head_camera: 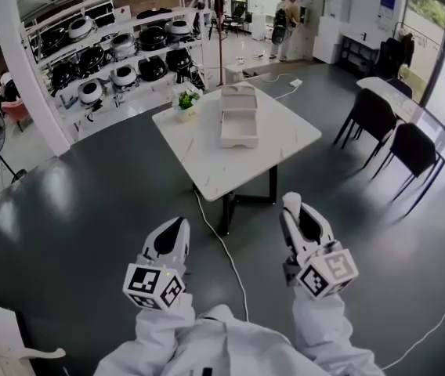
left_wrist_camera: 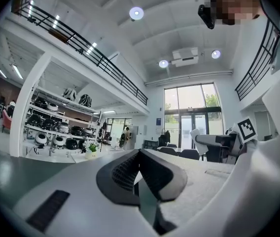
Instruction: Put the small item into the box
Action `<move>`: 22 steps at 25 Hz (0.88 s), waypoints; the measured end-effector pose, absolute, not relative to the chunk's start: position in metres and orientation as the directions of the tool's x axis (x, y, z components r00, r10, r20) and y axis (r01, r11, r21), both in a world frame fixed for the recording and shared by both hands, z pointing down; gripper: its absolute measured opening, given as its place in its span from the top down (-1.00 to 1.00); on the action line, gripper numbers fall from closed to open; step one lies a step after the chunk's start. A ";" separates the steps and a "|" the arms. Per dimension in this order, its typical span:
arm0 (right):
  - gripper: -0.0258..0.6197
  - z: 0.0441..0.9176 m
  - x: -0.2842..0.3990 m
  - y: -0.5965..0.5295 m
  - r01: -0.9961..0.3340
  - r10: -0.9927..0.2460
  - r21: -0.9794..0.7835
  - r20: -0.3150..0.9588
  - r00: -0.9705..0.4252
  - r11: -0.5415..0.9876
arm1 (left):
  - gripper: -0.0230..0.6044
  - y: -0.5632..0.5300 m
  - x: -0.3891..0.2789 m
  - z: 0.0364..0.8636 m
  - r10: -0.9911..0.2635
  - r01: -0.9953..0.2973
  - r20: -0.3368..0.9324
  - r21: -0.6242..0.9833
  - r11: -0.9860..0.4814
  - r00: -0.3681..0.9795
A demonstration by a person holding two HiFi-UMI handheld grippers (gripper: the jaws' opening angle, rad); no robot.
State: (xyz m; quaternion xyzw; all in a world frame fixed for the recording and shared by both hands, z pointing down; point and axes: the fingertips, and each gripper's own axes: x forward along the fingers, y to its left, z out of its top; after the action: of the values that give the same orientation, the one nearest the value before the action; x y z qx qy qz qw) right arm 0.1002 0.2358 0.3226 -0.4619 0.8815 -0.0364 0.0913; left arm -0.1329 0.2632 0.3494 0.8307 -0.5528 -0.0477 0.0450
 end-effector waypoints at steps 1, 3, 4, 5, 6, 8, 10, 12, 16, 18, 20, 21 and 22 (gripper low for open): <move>0.57 0.323 0.099 0.231 -0.807 -0.821 -0.151 -0.124 -0.557 0.571 | 0.93 0.259 -0.133 0.350 -0.922 -0.913 -0.027 0.130 -0.386 0.386; 0.57 0.325 0.098 0.221 -0.808 -0.823 -0.155 -0.117 -0.556 0.568 | 0.93 0.248 -0.132 0.353 -0.922 -0.914 -0.012 0.128 -0.385 0.387; 0.57 0.328 0.099 0.216 -0.808 -0.823 -0.158 -0.113 -0.556 0.568 | 0.93 0.243 -0.131 0.355 -0.922 -0.914 -0.006 0.129 -0.385 0.388; 0.57 0.330 0.100 0.210 -0.807 -0.823 -0.162 -0.110 -0.557 0.568 | 0.93 0.238 -0.129 0.358 -0.921 -0.914 0.000 0.129 -0.385 0.389; 0.57 0.333 0.100 0.205 -0.805 -0.822 -0.168 -0.107 -0.559 0.569 | 0.93 0.233 -0.128 0.361 -0.921 -0.914 0.006 0.130 -0.385 0.389; 0.57 0.338 0.098 0.190 -0.800 -0.820 -0.178 -0.105 -0.563 0.572 | 0.93 0.219 -0.128 0.365 -0.921 -0.914 0.016 0.132 -0.384 0.389; 0.57 0.340 0.096 0.172 -0.803 -0.822 -0.177 -0.098 -0.561 0.569 | 0.93 0.200 -0.130 0.367 -0.920 -0.912 0.021 0.135 -0.386 0.392; 0.57 0.343 0.093 0.151 -0.806 -0.826 -0.179 -0.088 -0.557 0.564 | 0.93 0.178 -0.131 0.370 -0.917 -0.909 0.027 0.141 -0.392 0.399; 0.57 0.348 0.087 0.101 -0.809 -0.831 -0.196 -0.070 -0.552 0.554 | 0.93 0.126 -0.131 0.372 -0.906 -0.899 0.041 0.147 -0.412 0.422; 0.57 0.351 0.083 0.076 -0.809 -0.831 -0.200 -0.061 -0.553 0.553 | 0.93 0.100 -0.131 0.375 -0.903 -0.896 0.046 0.153 -0.417 0.428; 0.57 0.354 0.081 0.053 -0.810 -0.832 -0.202 -0.054 -0.552 0.550 | 0.93 0.076 -0.130 0.379 -0.897 -0.890 0.051 0.163 -0.425 0.438; 0.57 0.356 0.080 0.040 -0.813 -0.834 -0.201 -0.050 -0.549 0.547 | 0.93 0.063 -0.130 0.381 -0.894 -0.887 0.053 0.164 -0.431 0.444; 0.57 0.357 0.079 0.028 -0.816 -0.837 -0.201 -0.047 -0.545 0.542 | 0.93 0.051 -0.130 0.382 -0.892 -0.885 0.056 0.164 -0.436 0.449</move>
State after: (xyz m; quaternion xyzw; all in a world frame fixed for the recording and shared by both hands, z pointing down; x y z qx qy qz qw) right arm 0.0787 0.0285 0.3569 -0.4722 0.8754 -0.0775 0.0688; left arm -0.1298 0.0510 0.3824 0.8471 -0.5243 -0.0196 0.0846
